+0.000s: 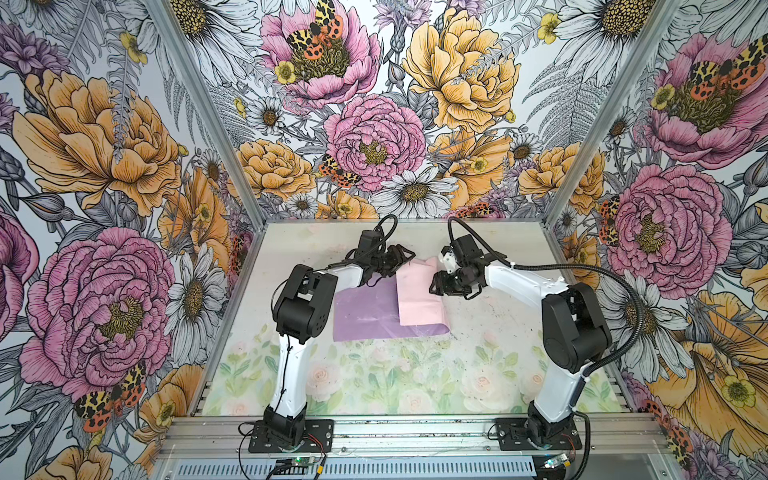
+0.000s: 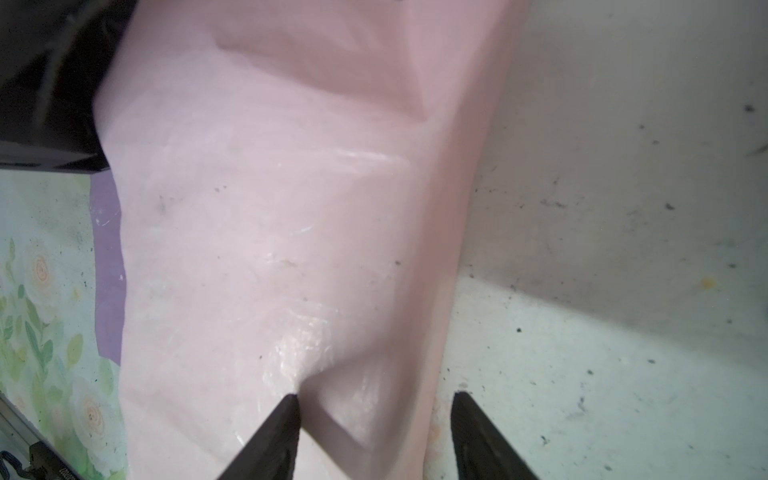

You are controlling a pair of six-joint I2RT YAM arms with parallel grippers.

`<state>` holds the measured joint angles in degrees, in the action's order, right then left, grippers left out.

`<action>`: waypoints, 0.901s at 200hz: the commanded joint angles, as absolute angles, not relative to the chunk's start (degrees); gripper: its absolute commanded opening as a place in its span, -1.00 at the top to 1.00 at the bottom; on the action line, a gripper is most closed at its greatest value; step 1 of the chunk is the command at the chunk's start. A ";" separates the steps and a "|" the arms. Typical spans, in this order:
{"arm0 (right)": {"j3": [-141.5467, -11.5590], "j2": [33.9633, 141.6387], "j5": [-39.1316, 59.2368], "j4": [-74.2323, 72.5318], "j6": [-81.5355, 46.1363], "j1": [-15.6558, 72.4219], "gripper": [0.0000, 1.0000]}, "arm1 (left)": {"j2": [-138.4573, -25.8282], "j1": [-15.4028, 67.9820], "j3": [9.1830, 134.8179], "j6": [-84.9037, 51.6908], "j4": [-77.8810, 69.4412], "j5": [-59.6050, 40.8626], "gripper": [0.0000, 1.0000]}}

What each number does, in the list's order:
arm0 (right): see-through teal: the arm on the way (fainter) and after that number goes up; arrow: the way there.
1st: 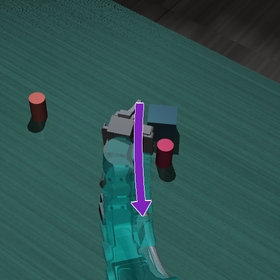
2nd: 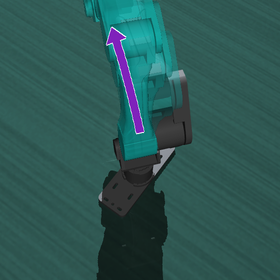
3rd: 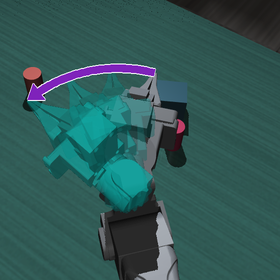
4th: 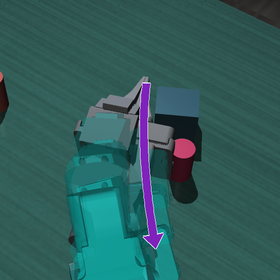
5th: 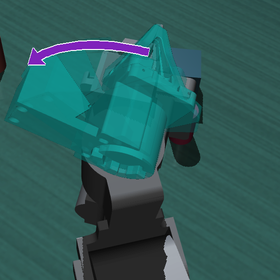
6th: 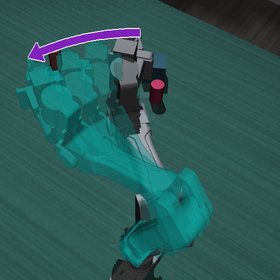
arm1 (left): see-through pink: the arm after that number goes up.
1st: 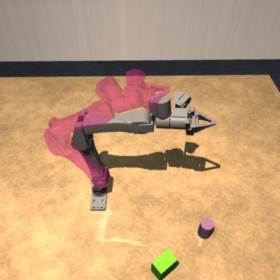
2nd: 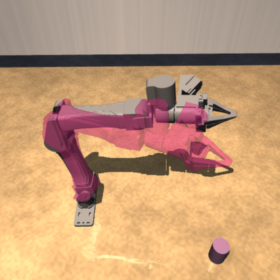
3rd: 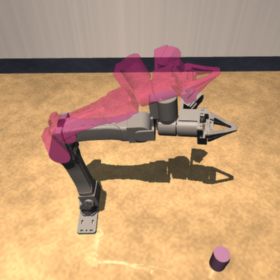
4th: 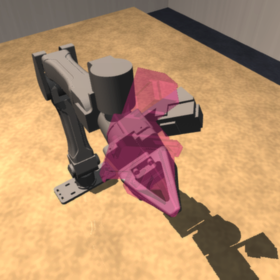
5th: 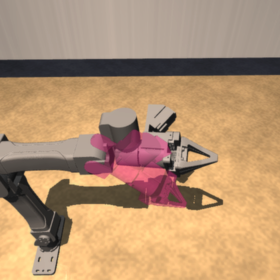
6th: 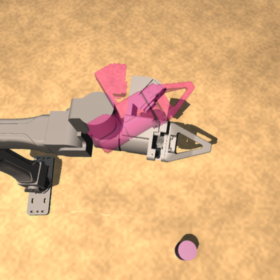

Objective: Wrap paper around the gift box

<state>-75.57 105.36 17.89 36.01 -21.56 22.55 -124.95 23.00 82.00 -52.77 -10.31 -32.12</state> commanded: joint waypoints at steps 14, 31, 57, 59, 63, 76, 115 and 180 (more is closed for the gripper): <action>-74.34 109.05 15.40 38.06 -20.51 23.73 -0.19 | -127.11 22.24 84.19 -51.02 -11.39 -34.87 0.02; -74.39 109.16 15.47 38.00 -20.56 23.73 -0.19 | -127.47 22.07 84.72 -49.80 -10.25 -34.70 0.18; -74.49 109.34 15.56 38.06 -20.56 23.78 -0.19 | -127.96 21.81 86.10 -47.85 -9.05 -34.58 0.28; -74.52 109.34 15.56 38.06 -20.50 23.81 -0.19 | -128.03 21.80 86.21 -47.73 -9.05 -34.62 0.28; -74.39 109.34 15.64 38.05 -20.49 23.82 -0.19 | -128.13 21.80 86.35 -47.60 -9.05 -34.67 0.28; -74.38 109.18 15.57 38.01 -20.51 23.83 -0.19 | -128.58 21.51 87.15 -47.13 -9.05 -34.96 0.27; -74.70 108.68 15.80 38.06 -20.61 23.83 -0.22 | -129.67 21.24 89.50 -46.15 -9.05 -37.03 0.43; -77.91 105.69 19.57 38.14 -21.75 21.83 -0.34 | -130.06 21.40 89.56 -44.77 -9.05 -39.00 0.72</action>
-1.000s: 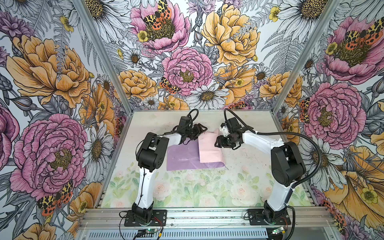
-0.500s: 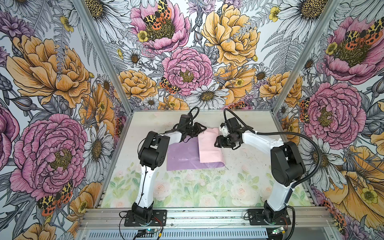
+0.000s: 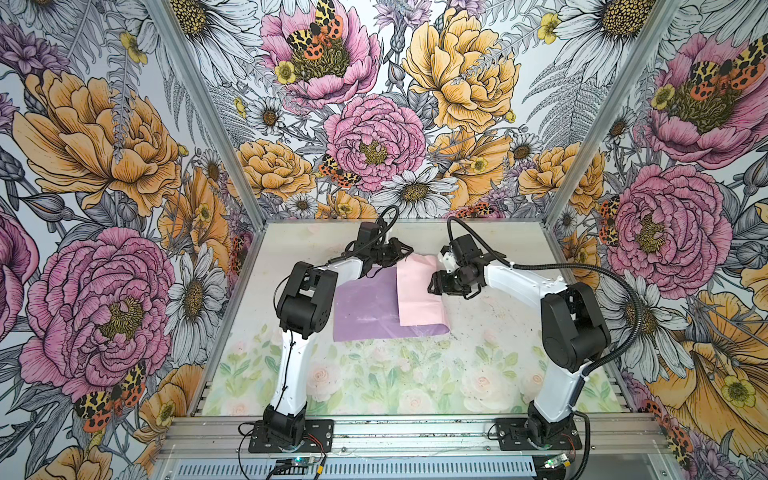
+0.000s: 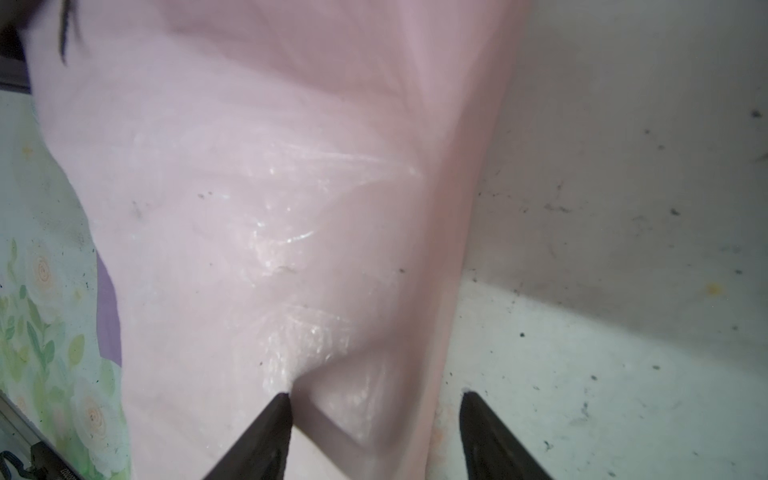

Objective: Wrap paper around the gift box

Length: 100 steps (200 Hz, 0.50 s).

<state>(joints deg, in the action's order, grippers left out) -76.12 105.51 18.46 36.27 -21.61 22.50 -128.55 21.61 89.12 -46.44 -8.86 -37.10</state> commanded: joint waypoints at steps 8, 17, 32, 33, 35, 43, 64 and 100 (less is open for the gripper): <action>-78.26 105.51 20.06 38.14 -21.85 21.31 -0.34 | -130.06 21.42 89.61 -44.67 -9.01 -39.04 0.76; -78.52 105.43 20.36 38.10 -22.04 20.78 -0.34 | -129.90 21.34 89.55 -44.46 -9.18 -39.16 0.78; -79.56 105.94 20.63 38.12 -22.06 20.21 -0.35 | -129.88 21.29 89.56 -44.21 -9.66 -39.42 0.82; -79.64 106.01 20.60 38.09 -22.06 20.21 -0.35 | -129.89 21.32 89.56 -44.17 -9.71 -39.40 0.83; -79.83 106.07 20.64 38.09 -22.10 20.15 -0.35 | -129.83 21.35 89.63 -44.22 -9.79 -39.45 0.83; -80.54 106.68 20.96 38.05 -22.14 20.12 -0.35 | -129.81 21.37 89.50 -44.20 -10.23 -39.65 0.85; -81.52 108.55 22.50 38.06 -22.16 20.26 -0.35 | -129.51 21.28 89.30 -44.20 -11.87 -40.40 0.89; -80.52 110.66 20.74 38.06 -21.72 20.53 -0.33 | -129.54 21.18 88.77 -44.38 -14.94 -41.67 0.98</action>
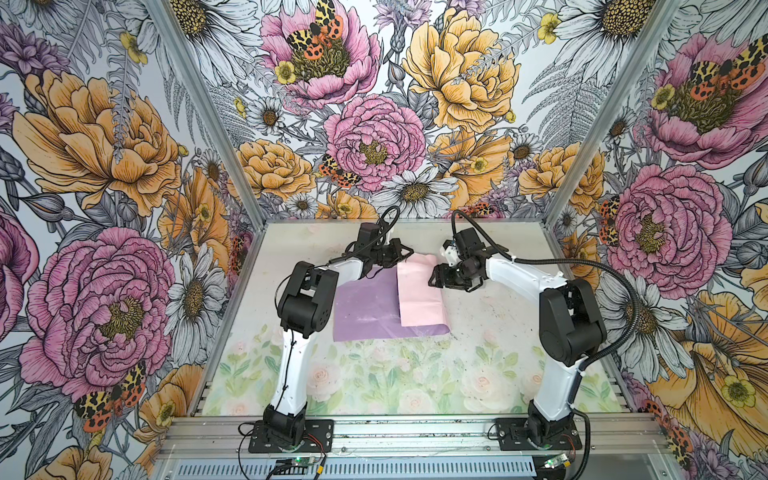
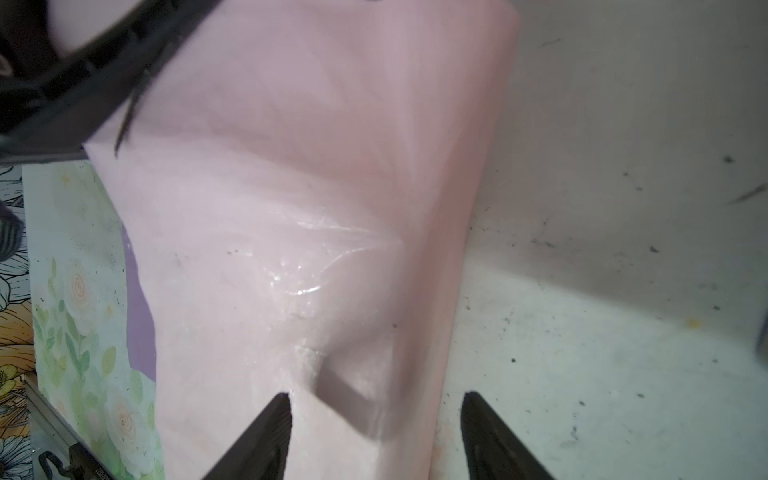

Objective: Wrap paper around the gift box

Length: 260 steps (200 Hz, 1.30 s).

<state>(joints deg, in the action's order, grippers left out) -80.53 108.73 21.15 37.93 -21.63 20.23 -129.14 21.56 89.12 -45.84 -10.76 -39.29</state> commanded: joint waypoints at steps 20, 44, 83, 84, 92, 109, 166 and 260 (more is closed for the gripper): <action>-79.74 111.68 19.47 38.01 -21.49 20.83 -0.31 | -129.61 21.16 88.49 -44.47 -16.97 -42.52 1.00; -78.86 112.28 17.88 38.06 -21.31 21.19 -0.29 | -129.39 21.09 88.29 -42.90 -17.70 -43.22 1.00; -78.01 111.66 17.16 38.06 -21.22 21.19 -0.29 | -129.49 20.18 87.81 -42.10 -16.88 -42.84 0.60; -78.03 111.59 17.15 38.06 -21.24 21.19 -0.29 | -129.48 20.20 87.80 -42.10 -16.79 -42.78 0.59; -78.12 111.49 17.11 38.06 -21.24 21.28 -0.29 | -129.60 20.12 87.80 -41.74 -16.45 -42.75 0.58; -78.13 111.36 17.05 38.06 -21.26 21.29 -0.28 | -129.56 20.12 88.31 -40.20 -14.85 -42.80 0.57; -77.43 111.73 16.43 38.03 -21.70 21.31 -0.26 | -129.38 20.13 90.26 -34.54 -12.07 -44.85 1.00; -80.19 105.04 21.73 38.04 -22.36 20.35 -0.43 | -128.13 20.28 91.23 -22.84 -0.88 -38.10 1.00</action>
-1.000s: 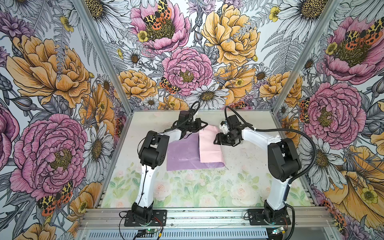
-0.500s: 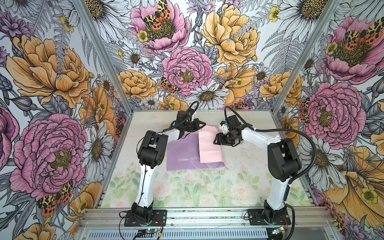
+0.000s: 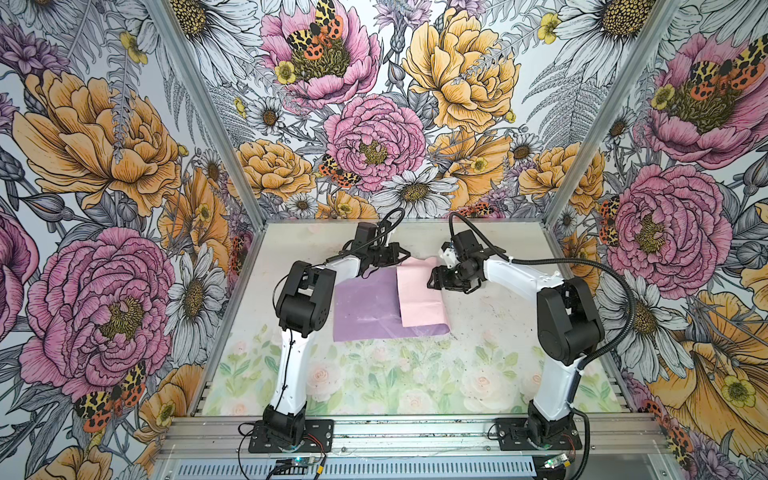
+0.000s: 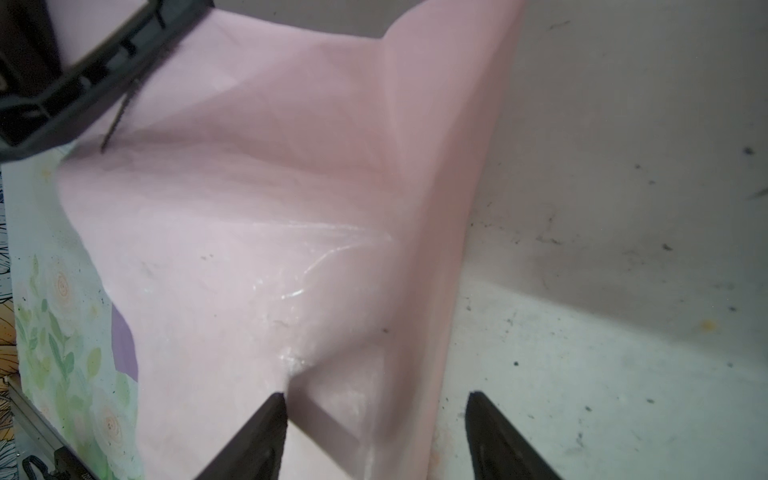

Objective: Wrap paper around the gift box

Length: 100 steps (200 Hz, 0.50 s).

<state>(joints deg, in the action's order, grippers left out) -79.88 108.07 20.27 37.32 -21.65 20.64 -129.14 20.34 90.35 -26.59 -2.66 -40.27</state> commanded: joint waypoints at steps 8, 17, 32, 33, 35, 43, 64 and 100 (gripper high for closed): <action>-80.54 105.57 22.87 37.99 -22.52 20.37 -0.43 | -128.06 20.32 91.22 -22.57 -1.00 -38.11 1.00; -80.91 106.47 23.76 37.97 -23.02 20.33 -0.43 | -127.89 20.38 91.22 -22.59 -1.54 -38.24 1.00; -81.25 107.78 23.60 38.05 -23.12 20.64 -0.41 | -127.32 20.48 91.06 -23.22 -3.18 -38.66 1.00; -81.28 107.85 23.53 38.06 -23.12 20.65 -0.41 | -127.25 20.44 91.06 -23.25 -3.30 -38.67 1.00; -81.29 108.00 23.31 38.06 -23.16 20.74 -0.41 | -127.15 20.47 90.99 -23.35 -3.46 -38.74 1.00; -81.12 108.44 22.49 38.06 -23.06 20.82 -0.40 | -126.78 20.47 90.82 -23.52 -4.62 -38.80 1.00; -80.28 109.75 20.43 38.06 -23.28 21.07 -0.37 | -125.88 20.46 90.41 -23.67 -6.83 -38.92 1.00; -79.29 109.89 17.78 38.06 -24.05 22.02 -0.37 | -124.91 20.23 89.41 -22.07 -8.08 -37.47 1.00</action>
